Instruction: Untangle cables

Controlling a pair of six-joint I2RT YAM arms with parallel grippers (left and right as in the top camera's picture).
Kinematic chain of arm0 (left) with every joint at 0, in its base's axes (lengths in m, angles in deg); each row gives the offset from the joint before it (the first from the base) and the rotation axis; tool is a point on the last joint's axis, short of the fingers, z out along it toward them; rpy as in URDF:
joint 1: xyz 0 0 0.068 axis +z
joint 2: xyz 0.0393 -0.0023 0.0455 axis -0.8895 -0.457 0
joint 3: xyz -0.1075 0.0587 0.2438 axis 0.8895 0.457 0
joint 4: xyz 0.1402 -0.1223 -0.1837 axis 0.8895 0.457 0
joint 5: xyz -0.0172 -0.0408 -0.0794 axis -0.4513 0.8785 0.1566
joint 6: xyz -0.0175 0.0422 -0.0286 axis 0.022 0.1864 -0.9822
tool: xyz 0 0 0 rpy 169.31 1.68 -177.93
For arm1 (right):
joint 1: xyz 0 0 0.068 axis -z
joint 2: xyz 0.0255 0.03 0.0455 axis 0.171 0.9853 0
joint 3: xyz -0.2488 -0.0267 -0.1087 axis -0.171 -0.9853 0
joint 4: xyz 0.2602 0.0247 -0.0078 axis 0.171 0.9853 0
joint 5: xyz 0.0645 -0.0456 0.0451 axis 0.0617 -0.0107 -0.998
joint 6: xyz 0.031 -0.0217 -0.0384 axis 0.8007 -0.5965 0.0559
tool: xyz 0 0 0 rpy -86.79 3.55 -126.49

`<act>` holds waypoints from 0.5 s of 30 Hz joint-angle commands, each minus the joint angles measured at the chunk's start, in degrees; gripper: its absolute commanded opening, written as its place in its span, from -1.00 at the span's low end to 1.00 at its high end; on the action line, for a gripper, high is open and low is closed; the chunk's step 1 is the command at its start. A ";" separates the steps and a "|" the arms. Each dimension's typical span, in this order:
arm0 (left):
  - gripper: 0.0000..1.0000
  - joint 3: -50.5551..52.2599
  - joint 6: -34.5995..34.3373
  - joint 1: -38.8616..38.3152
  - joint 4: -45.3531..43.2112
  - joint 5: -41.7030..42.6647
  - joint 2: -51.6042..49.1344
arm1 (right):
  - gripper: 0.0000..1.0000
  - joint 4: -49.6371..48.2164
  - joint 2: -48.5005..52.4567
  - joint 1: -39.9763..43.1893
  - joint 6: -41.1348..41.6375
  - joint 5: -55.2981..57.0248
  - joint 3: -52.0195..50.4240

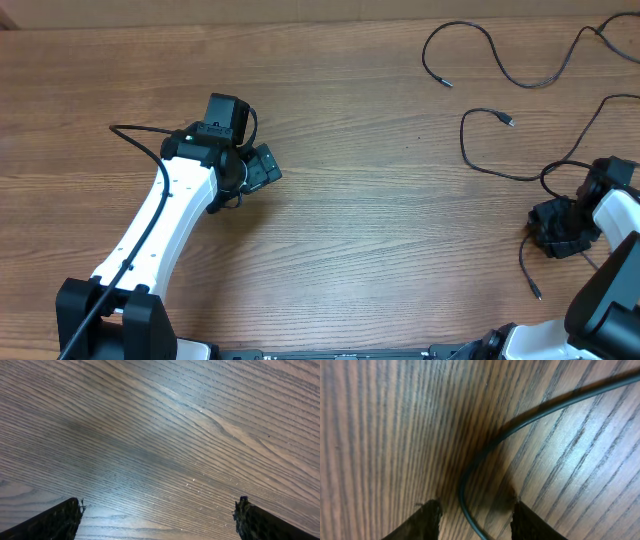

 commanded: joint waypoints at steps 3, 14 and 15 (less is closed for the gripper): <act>0.99 0.07 -0.59 -0.11 -0.24 0.07 -0.57 | -0.19 -0.24 1.60 -0.04 0.24 0.79 -0.33; 0.99 0.07 -0.59 -0.13 -0.20 0.07 -0.57 | -0.63 0.44 2.56 -0.07 0.22 0.76 -0.37; 0.99 0.07 -0.61 -0.13 -0.20 0.09 -0.57 | -0.65 0.48 2.56 -0.07 0.20 0.76 -0.37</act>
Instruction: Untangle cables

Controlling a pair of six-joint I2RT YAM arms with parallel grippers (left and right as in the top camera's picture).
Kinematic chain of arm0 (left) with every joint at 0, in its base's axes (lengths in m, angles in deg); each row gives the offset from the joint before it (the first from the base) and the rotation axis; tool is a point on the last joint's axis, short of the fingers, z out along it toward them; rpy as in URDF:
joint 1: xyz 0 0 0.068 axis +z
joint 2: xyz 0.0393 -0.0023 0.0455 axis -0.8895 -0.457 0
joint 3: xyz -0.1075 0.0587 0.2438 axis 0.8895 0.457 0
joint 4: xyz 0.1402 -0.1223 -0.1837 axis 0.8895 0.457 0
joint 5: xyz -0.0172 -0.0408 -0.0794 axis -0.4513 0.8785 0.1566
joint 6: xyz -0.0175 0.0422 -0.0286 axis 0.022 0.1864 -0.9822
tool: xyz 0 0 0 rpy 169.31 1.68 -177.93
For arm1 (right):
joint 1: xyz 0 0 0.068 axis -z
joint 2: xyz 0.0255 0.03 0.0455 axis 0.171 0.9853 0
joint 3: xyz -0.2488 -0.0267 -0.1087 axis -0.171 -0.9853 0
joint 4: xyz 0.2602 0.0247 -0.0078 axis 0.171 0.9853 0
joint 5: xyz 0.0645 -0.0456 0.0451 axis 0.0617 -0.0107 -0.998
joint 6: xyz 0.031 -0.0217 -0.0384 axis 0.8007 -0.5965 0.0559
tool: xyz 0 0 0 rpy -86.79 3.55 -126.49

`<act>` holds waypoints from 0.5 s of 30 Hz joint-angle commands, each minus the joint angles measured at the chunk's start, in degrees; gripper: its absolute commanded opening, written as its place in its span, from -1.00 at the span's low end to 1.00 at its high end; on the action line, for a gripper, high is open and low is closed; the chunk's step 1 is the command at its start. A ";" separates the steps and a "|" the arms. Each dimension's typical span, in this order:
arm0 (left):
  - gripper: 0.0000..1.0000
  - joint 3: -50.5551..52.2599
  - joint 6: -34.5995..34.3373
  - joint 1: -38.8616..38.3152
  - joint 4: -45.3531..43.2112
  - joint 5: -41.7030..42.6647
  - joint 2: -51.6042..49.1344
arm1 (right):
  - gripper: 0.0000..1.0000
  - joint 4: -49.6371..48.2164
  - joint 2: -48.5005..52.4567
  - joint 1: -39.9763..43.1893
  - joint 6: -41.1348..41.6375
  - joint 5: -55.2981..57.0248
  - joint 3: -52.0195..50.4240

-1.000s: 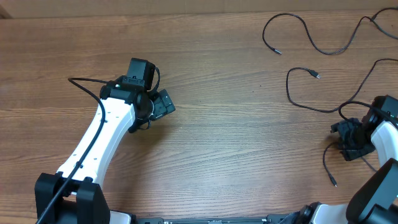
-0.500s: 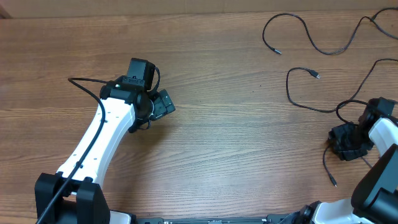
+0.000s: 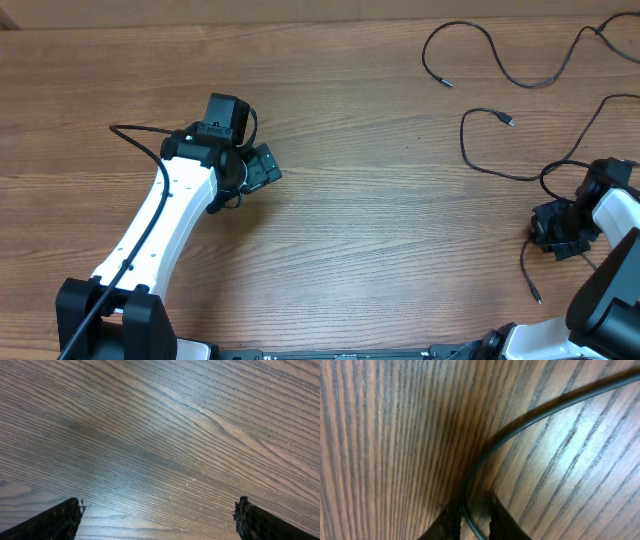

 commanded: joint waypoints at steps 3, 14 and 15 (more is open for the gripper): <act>0.99 0.07 -0.61 -0.11 -0.20 0.09 -0.57 | -0.74 0.61 1.60 -0.07 0.17 -0.04 -0.37; 0.99 0.07 -0.61 -0.11 -0.22 0.07 -0.57 | -0.71 3.26 1.57 -0.07 -0.09 -0.04 -0.37; 0.99 0.07 -0.61 -0.11 -0.20 0.07 -0.57 | -0.60 3.23 1.57 -0.04 -0.31 -0.04 -0.37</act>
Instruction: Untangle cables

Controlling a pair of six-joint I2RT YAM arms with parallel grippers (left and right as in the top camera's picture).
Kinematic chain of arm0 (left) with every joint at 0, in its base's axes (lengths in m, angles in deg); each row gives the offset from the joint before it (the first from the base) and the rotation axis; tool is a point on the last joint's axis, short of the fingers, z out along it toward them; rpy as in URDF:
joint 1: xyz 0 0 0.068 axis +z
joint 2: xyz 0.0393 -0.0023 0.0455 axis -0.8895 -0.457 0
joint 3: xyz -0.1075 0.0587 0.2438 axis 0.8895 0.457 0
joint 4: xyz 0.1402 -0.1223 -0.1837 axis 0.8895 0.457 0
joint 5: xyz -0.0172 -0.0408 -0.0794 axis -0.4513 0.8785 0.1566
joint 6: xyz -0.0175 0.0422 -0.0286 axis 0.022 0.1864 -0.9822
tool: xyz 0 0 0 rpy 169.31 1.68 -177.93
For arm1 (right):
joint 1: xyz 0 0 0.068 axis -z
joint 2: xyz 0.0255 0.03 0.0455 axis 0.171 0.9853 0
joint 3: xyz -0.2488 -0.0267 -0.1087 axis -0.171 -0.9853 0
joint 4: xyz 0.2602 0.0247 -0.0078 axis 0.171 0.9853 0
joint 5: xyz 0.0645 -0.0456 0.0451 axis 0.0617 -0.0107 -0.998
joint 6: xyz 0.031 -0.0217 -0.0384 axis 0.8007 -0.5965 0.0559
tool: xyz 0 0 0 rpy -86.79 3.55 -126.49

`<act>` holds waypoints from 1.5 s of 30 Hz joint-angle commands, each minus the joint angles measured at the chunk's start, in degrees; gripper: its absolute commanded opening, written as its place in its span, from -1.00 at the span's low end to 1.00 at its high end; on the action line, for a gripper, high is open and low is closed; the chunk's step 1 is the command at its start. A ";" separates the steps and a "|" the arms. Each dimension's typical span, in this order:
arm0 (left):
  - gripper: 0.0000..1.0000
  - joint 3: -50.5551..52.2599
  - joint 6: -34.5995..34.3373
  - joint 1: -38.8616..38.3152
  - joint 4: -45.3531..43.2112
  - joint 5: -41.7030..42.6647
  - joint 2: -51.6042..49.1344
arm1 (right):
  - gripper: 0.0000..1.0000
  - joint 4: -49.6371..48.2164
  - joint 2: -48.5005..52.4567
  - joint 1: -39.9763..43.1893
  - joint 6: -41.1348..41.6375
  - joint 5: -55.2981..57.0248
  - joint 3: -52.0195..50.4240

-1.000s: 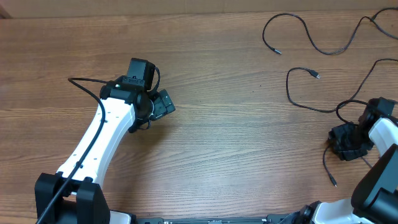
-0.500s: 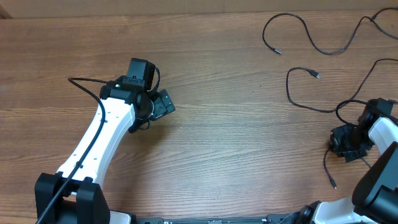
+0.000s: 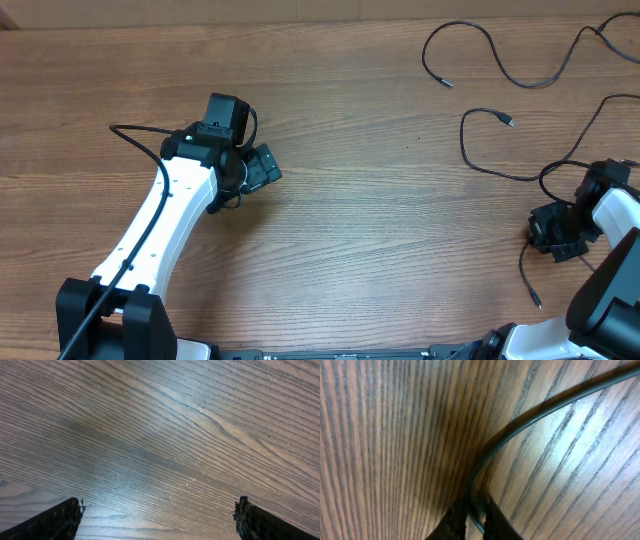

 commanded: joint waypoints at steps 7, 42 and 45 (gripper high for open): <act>0.98 0.07 -0.61 -0.11 -0.17 0.07 -0.57 | -0.14 1.60 1.51 -0.04 -0.87 0.37 0.46; 0.99 0.07 -0.61 -0.11 0.00 0.07 -0.57 | 0.21 22.05 -34.62 -0.04 -5.79 -4.15 8.39; 0.99 0.07 -0.61 -0.11 -0.02 0.04 -0.57 | 0.21 21.92 -35.98 -0.04 -5.81 -4.15 8.35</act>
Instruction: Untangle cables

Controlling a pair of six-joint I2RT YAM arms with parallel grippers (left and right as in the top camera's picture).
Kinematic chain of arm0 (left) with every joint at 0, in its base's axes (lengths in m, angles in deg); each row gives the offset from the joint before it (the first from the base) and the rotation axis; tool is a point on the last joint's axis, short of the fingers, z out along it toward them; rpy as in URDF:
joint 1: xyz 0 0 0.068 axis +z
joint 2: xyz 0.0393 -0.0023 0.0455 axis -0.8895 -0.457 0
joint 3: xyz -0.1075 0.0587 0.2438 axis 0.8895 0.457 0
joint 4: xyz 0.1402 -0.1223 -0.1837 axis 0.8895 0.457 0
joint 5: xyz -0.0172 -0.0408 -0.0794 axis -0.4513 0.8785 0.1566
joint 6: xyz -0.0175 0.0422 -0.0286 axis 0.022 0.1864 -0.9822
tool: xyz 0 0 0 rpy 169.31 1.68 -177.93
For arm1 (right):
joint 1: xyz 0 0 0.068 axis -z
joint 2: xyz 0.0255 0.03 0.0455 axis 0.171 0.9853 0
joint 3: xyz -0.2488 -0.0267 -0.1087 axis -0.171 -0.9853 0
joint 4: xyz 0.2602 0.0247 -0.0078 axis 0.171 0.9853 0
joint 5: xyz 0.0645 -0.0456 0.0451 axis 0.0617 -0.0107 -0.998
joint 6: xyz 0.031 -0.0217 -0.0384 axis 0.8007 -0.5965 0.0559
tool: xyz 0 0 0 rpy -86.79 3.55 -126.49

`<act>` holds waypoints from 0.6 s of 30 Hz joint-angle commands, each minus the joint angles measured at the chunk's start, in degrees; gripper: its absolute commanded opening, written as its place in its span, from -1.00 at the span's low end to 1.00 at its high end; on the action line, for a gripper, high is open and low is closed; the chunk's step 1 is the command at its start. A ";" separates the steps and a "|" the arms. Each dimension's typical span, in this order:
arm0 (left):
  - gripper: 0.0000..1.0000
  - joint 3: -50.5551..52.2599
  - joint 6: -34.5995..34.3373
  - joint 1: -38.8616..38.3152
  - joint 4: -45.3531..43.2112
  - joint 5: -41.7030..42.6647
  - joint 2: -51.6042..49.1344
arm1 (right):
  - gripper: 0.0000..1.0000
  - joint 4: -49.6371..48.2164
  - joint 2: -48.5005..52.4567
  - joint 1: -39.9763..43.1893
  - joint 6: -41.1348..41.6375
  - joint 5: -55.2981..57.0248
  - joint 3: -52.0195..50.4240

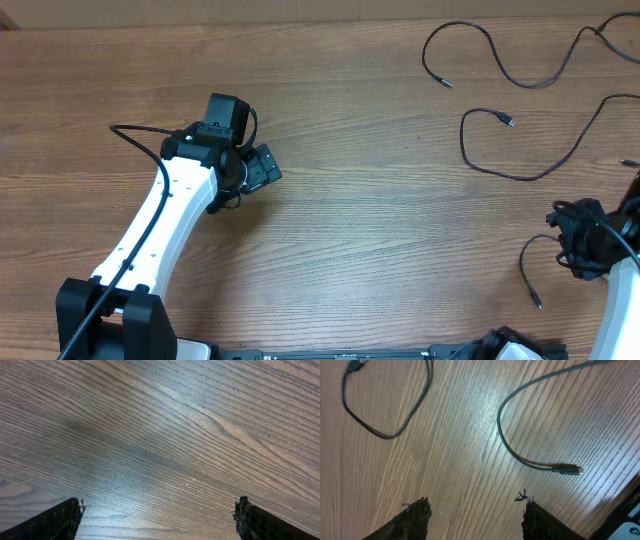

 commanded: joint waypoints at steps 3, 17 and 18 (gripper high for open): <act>0.99 0.07 -0.61 -0.11 -0.02 0.07 -0.57 | 0.23 -0.11 -1.66 -0.15 -0.59 -0.09 1.27; 0.99 0.07 -0.57 -0.11 0.68 0.02 -0.57 | 1.00 -6.97 -0.85 1.44 5.29 6.64 1.22; 0.99 0.07 -0.55 -0.11 0.79 0.02 -0.57 | 1.00 -7.61 -0.52 2.43 5.29 6.64 1.25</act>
